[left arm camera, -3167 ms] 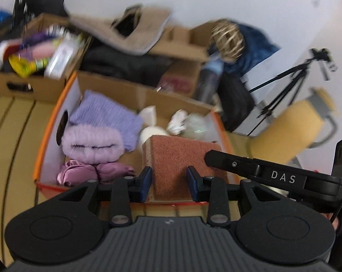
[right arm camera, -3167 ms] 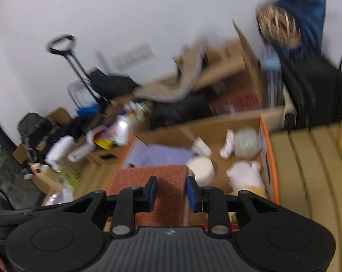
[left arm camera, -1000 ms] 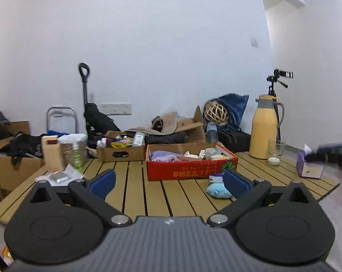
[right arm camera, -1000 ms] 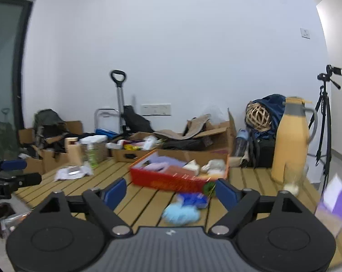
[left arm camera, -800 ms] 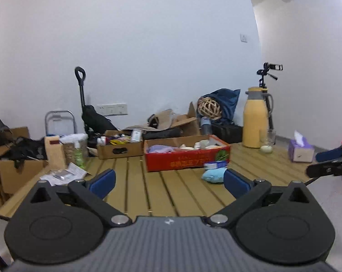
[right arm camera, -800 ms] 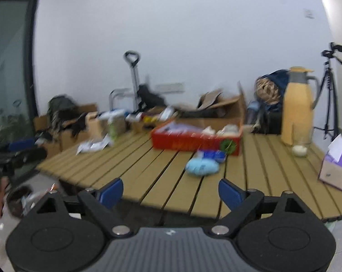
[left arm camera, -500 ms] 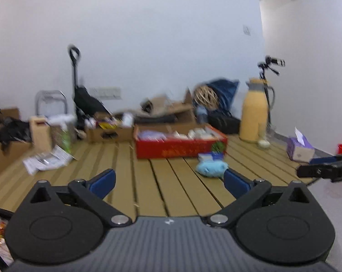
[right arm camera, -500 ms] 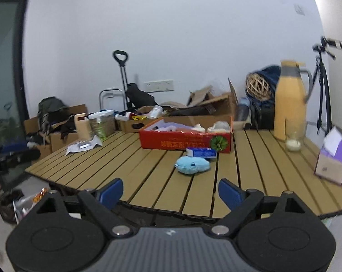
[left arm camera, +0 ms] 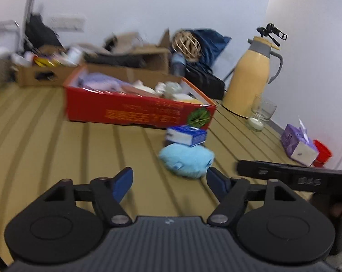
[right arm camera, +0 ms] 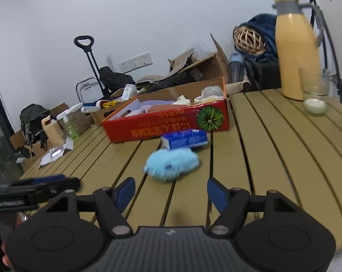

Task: Organize soft objects
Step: 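Close both grippers together on the light-blue plush toy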

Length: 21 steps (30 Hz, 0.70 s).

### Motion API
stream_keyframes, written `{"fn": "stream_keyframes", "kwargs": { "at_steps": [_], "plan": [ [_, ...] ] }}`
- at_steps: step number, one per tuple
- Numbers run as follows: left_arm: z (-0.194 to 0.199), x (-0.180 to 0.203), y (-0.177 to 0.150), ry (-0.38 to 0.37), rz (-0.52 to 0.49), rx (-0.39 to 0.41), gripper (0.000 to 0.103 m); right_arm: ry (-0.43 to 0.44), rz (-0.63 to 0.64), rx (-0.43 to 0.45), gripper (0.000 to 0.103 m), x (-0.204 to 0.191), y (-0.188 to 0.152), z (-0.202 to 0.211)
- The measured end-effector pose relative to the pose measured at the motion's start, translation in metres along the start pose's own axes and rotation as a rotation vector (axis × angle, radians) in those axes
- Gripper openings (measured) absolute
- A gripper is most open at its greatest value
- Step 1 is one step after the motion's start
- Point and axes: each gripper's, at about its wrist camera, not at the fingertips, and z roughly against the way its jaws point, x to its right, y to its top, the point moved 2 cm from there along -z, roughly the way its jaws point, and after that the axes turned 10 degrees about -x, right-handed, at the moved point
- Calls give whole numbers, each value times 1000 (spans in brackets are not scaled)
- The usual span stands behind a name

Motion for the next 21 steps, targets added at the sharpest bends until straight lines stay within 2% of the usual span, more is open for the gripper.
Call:
{"fn": "stream_keyframes", "kwargs": {
  "at_steps": [4, 8, 12, 14, 17, 21],
  "plan": [
    [-46, -4, 26, -43, 45, -38, 71, 46, -42, -39, 60, 16, 37, -53],
    [-74, -8, 28, -81, 98, -63, 64, 62, -78, -52, 58, 27, 55, -89],
    [-81, -10, 22, -129, 108, -88, 53, 129, -142, -81, 58, 38, 47, -101],
    [-84, -12, 23, -159, 121, -92, 53, 124, -129, -89, 58, 36, 46, -102],
    [-88, -19, 23, -212, 167, -114, 47, 97, -72, -84, 58, 33, 46, -100],
    [-89, -18, 21, -217, 164, -108, 44, 118, -95, -105, 51, 39, 42, -101]
  ]
}}
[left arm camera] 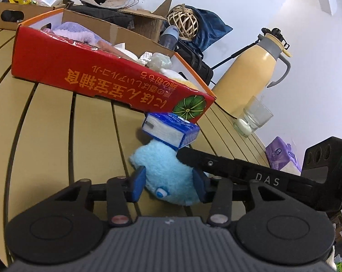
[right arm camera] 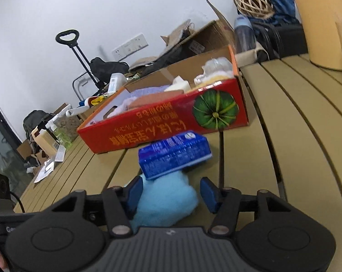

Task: Organize soft objects
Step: 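Close both grippers together on the light-blue plush toy, then carry the light-blue plush over the box with both grippers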

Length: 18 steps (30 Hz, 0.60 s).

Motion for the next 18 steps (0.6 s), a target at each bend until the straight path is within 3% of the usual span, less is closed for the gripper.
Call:
{"fn": "stream_keyframes", "kwargs": {
  "at_steps": [4, 8, 14, 18],
  "plan": [
    [1, -9, 2, -43, 51, -12, 41, 24, 8, -1, 43, 0, -3, 0],
    [13, -7, -9, -35, 100, -2, 39, 77, -80, -27, 37, 5, -8, 6],
    [65, 11, -73, 10, 139, 70, 39, 112, -130, -21, 36, -24, -68, 44],
    [99, 21, -89, 7, 121, 121, 38, 115, -97, -1, 36, -53, -96, 70]
  ]
}}
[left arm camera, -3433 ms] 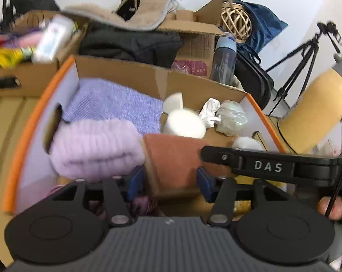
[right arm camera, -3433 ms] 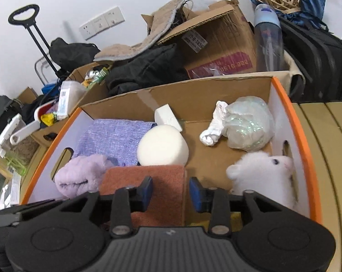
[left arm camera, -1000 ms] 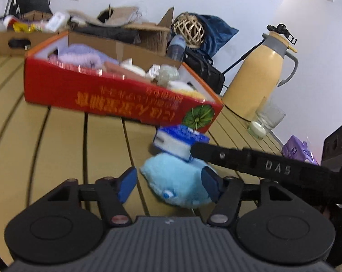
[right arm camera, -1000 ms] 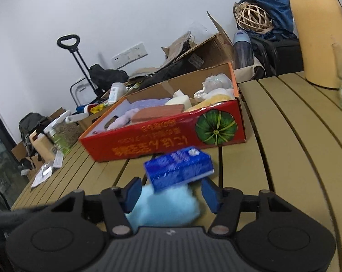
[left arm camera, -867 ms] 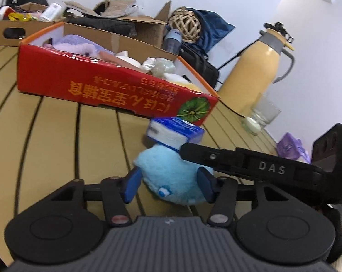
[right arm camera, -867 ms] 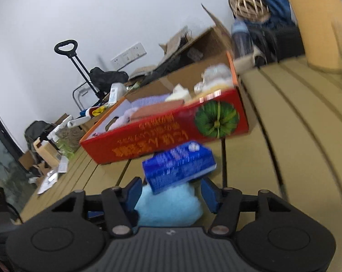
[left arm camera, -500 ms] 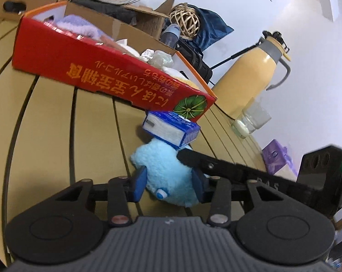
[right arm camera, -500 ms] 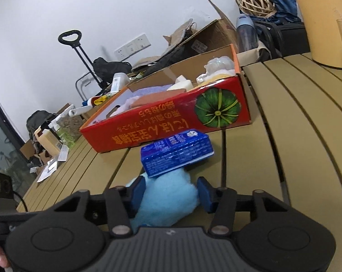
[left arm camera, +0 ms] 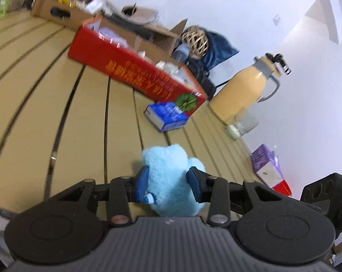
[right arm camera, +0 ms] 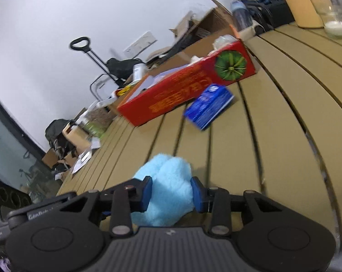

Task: Organize soft objects
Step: 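Carry the light-blue plush over the box with both grippers, then lower the plush into the box and open both grippers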

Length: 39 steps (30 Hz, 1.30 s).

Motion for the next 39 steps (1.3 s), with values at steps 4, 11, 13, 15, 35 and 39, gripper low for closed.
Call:
{"fn": "stream_keyframes", "kwargs": {
  "at_steps": [4, 11, 13, 15, 35, 39],
  "plan": [
    [26, 16, -1, -15, -37, 70, 36, 4, 65, 68, 36, -25, -3, 26],
    [27, 50, 39, -46, -143, 106, 34, -7, 105, 149, 36, -43, 20, 54],
    [19, 59, 69, -66, -164, 126, 34, -10, 129, 190, 35, -45, 45, 59],
    [5, 68, 104, -72, -189, 129, 34, -6, 146, 237, 35, -45, 78, 60],
    [-227, -4, 281, 138, -206, -132, 27, -391, 268, -27, 15, 54, 305, -170],
    [-215, -12, 278, 162, -248, -90, 27, -302, 222, -146, 0, 72, 310, -191]
  ]
}}
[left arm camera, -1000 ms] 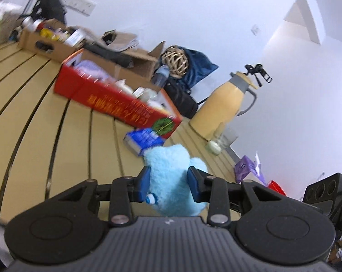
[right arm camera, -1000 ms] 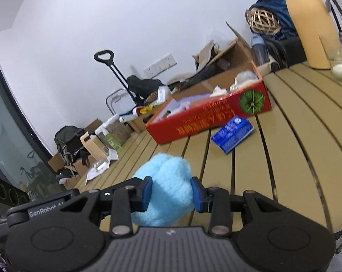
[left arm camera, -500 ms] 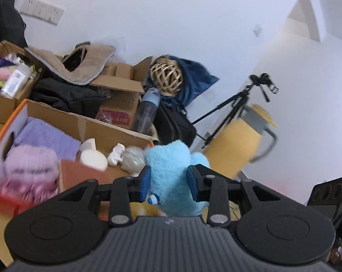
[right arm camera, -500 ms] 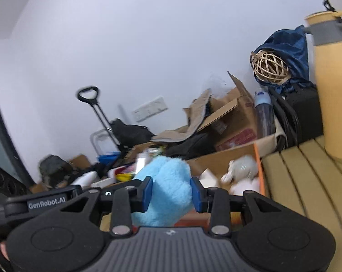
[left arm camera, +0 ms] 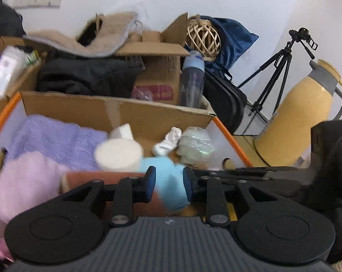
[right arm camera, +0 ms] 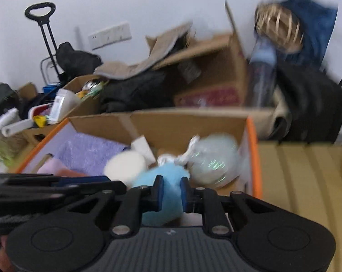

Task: Organize soft objects
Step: 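Lower the plush into the box and open both grippers, then move both grippers back toward the blue tissue pack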

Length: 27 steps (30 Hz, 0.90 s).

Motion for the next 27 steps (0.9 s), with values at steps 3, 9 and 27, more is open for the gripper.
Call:
{"fn": "stream_keyframes", "kwargs": {
  "at_steps": [3, 9, 27],
  "plan": [
    [-1, -7, -2, -4, 15, -19, 26, -139, 106, -1, 0, -18, -1, -3],
    [41, -1, -6, 40, -8, 15, 27, -183, 122, -21, 0, -20, 2, -1],
    [266, 8, -50, 364, -111, 233, 75, -220, 207, 234, 57, -89, -40, 240]
  ]
}}
